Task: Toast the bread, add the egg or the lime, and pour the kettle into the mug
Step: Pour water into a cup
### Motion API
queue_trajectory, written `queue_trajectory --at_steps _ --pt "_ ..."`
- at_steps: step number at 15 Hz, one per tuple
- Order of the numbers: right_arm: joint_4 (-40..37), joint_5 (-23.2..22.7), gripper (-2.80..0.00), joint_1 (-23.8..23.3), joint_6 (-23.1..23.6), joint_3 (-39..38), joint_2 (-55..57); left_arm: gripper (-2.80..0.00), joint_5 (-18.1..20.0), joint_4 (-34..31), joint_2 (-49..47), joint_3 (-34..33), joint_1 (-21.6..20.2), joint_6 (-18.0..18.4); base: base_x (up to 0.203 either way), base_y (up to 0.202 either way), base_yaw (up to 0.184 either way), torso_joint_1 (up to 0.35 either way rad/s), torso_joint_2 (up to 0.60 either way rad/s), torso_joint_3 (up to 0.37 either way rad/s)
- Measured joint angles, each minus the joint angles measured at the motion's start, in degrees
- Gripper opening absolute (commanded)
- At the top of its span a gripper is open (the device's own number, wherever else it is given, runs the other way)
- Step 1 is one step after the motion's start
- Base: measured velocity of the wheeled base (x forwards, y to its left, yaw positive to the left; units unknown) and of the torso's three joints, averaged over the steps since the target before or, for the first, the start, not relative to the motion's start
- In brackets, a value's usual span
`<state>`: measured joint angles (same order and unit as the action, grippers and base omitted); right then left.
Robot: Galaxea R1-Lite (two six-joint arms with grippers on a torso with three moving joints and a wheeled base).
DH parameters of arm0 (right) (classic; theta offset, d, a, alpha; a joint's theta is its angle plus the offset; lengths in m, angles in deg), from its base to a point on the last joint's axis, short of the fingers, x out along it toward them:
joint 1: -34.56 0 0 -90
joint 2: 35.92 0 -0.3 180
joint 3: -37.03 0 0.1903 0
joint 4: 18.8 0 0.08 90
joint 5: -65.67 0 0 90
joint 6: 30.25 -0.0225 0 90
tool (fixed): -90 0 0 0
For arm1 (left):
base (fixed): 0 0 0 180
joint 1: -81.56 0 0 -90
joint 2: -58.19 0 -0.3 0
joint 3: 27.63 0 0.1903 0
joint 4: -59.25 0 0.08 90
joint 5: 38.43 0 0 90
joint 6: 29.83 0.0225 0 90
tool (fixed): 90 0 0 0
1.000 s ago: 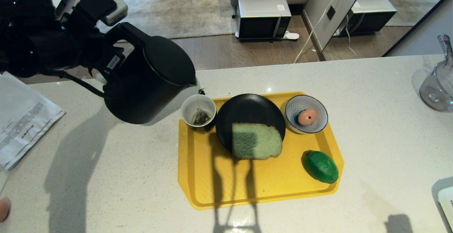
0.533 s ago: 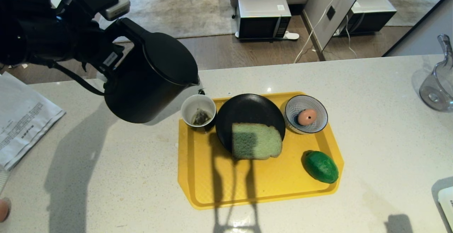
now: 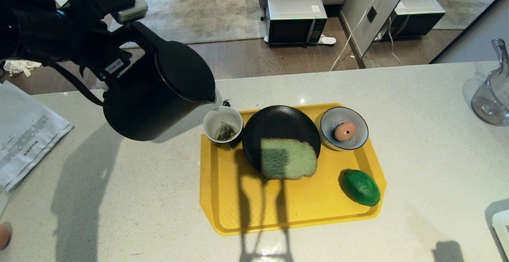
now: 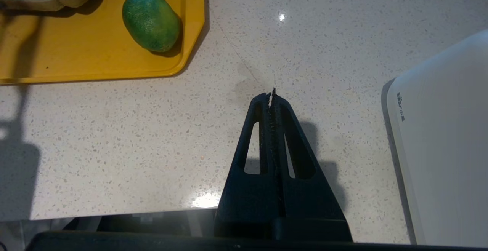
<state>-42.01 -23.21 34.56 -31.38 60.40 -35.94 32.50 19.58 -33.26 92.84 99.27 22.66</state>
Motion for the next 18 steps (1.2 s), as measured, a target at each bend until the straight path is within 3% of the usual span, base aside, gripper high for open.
queue_trajectory --at_steps 5,11,18 --pt "0.0 0.0 -2.80 0.0 0.0 0.0 0.0 -2.80 -6.2 -1.0 -1.9 3.1 2.0 4.7 0.000 0.000 0.000 0.000 0.00 0.000" --pt "0.0 0.0 -2.80 0.0 0.0 0.0 0.0 -2.80 -8.2 -3.6 -4.6 7.2 4.7 5.0 0.000 0.000 0.000 0.000 0.00 0.000" --pt "0.0 0.0 -2.80 0.0 0.0 0.0 0.0 -2.80 -13.9 -11.3 -5.4 11.7 8.5 5.2 0.000 0.000 0.000 0.000 0.00 0.000"
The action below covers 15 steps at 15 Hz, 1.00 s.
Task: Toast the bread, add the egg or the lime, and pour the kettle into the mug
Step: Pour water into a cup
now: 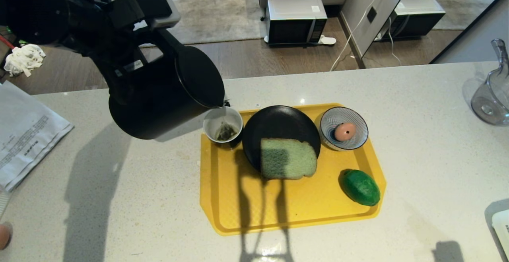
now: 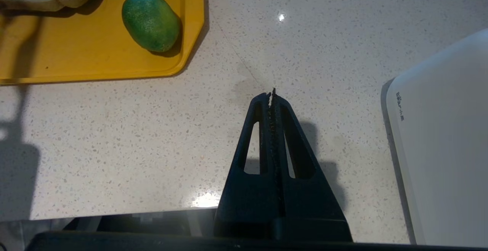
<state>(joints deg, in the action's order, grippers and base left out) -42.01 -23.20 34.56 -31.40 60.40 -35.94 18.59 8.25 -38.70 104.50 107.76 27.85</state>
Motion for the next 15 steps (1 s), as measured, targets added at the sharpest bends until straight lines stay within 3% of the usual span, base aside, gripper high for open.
queue_trajectory --at_steps 15 --pt "0.0 0.0 -2.80 0.0 0.0 0.0 0.0 -2.80 -9.4 -5.6 0.1 0.6 2.1 5.3 0.000 0.000 0.000 0.000 0.00 0.000"
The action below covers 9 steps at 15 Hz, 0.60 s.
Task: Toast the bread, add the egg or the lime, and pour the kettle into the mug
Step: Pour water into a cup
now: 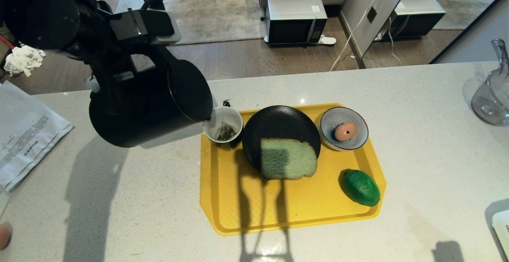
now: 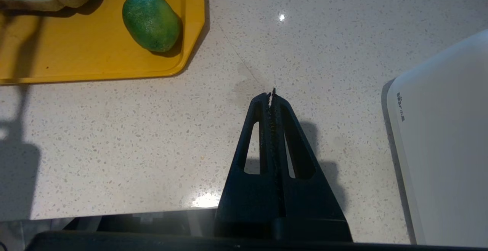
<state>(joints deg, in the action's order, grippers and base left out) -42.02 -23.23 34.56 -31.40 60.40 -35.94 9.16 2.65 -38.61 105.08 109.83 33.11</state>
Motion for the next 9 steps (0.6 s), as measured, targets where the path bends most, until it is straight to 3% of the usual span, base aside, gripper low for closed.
queue_trajectory --at_steps 9 --pt "0.0 0.0 -2.80 0.0 0.0 0.0 0.0 -2.80 -3.0 0.4 -0.3 0.8 1.5 0.9 0.000 0.000 0.000 0.000 0.00 0.000"
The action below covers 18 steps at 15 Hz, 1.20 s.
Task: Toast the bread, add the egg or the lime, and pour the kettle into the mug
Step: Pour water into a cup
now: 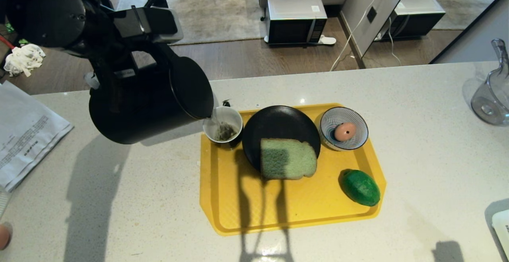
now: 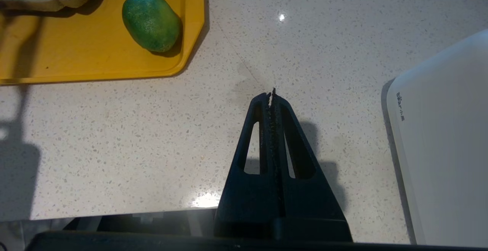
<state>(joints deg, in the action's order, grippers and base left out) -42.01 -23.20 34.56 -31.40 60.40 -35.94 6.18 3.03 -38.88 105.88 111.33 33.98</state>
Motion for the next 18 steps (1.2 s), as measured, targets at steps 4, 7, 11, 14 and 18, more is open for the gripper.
queue_trajectory --at_steps 4,7,11,14,18 --pt "0.0 0.0 -2.80 0.0 0.0 0.0 0.0 -2.80 0.0 0.1 -0.2 0.1 0.2 0.0 0.000 0.000 0.000 0.000 0.00 0.000" --pt "0.0 0.0 -2.80 0.0 0.0 0.0 0.0 -2.80 -0.1 0.1 -0.2 0.1 0.2 0.0 0.000 0.000 0.000 0.000 0.00 0.000" --pt "0.0 0.0 -2.80 0.0 0.0 0.0 0.0 -2.80 -0.1 0.1 -0.3 0.1 0.2 0.0 0.000 0.000 0.000 0.000 0.00 0.000" --pt "0.0 0.0 -2.80 0.0 0.0 0.0 0.0 -2.80 -0.4 0.8 -0.6 0.2 0.5 0.0 0.000 0.000 0.000 0.000 0.00 0.000" --pt "0.0 0.0 -2.80 0.0 0.0 0.0 0.0 -2.80 -0.4 1.2 -0.9 0.3 0.6 0.0 0.000 0.000 0.000 0.000 0.00 0.000"
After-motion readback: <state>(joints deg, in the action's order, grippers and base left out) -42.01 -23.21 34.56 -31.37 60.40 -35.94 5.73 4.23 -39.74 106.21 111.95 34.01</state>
